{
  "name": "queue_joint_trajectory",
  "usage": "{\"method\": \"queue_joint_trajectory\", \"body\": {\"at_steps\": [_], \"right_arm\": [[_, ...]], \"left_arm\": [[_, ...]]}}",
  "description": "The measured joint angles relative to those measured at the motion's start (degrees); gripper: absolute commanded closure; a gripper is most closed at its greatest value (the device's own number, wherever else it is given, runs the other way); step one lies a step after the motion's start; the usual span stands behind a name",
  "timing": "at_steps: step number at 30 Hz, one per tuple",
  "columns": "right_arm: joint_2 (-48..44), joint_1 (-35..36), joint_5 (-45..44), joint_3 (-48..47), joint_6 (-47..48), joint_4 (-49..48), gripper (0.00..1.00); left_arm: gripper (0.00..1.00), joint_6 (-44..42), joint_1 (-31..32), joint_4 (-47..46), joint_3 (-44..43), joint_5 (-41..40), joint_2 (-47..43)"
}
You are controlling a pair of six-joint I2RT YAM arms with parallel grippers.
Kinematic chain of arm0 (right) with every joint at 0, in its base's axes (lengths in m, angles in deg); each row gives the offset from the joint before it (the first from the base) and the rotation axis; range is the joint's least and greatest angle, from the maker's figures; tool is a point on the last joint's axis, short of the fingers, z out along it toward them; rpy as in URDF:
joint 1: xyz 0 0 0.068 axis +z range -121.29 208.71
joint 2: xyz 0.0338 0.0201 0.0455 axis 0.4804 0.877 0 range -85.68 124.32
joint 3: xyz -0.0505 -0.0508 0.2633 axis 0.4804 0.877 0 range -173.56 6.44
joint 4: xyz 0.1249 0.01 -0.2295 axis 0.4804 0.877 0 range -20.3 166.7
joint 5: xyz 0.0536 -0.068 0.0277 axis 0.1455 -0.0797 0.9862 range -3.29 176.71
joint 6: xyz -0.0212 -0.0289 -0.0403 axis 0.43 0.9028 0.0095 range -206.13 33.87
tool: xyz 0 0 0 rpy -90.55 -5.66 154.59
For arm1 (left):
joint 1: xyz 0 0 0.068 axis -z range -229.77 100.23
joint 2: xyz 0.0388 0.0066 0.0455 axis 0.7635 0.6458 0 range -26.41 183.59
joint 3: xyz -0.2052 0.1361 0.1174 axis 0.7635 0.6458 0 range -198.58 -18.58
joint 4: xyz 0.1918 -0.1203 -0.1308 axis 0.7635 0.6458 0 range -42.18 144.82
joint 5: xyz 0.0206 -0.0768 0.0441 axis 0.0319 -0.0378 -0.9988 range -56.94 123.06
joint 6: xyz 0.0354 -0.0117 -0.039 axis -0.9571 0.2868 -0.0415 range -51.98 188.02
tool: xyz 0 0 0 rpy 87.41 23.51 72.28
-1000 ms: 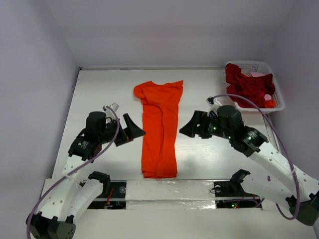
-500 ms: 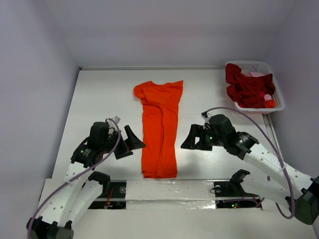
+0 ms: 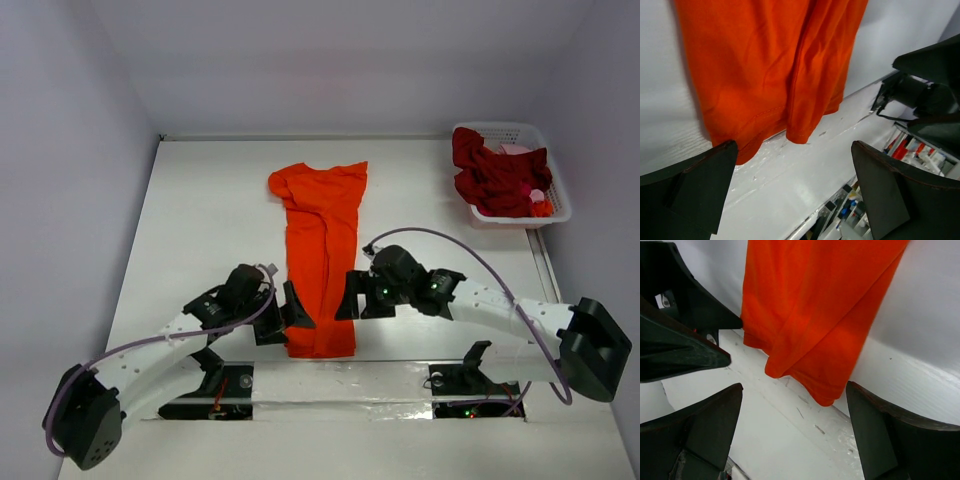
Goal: Fold and stack the t-shirts
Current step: Grab the bottom of the folded rectangular tshirt with both arms
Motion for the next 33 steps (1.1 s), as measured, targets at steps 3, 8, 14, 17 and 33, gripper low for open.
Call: {"method": "queue_joint_trajectory", "body": {"at_steps": [3, 8, 14, 17, 33], "right_arm": [[0.0, 0.8, -1.0, 0.0, -0.9, -0.5, 0.11], [-1.8, 0.8, -2.1, 1.5, -1.9, -1.5, 0.11], [-4.0, 0.8, -2.7, 4.0, -2.6, -1.3, 0.10], [-3.9, 0.8, -2.7, 5.1, -2.7, -1.1, 0.10], [-0.7, 1.6, -2.6, 6.7, -4.3, -3.3, 0.11]], "left_arm": [[0.04, 0.9, 3.1, 0.4, -0.4, -2.5, 1.5], [0.11, 2.0, 3.9, 7.2, -2.4, -8.2, 0.0], [0.13, 2.6, 6.6, 13.9, -6.2, -12.6, -1.0], [0.13, 2.9, 8.4, 14.1, -6.6, -13.3, 2.2], [0.14, 8.2, 20.0, 6.1, -9.9, -14.3, 19.5]]}}
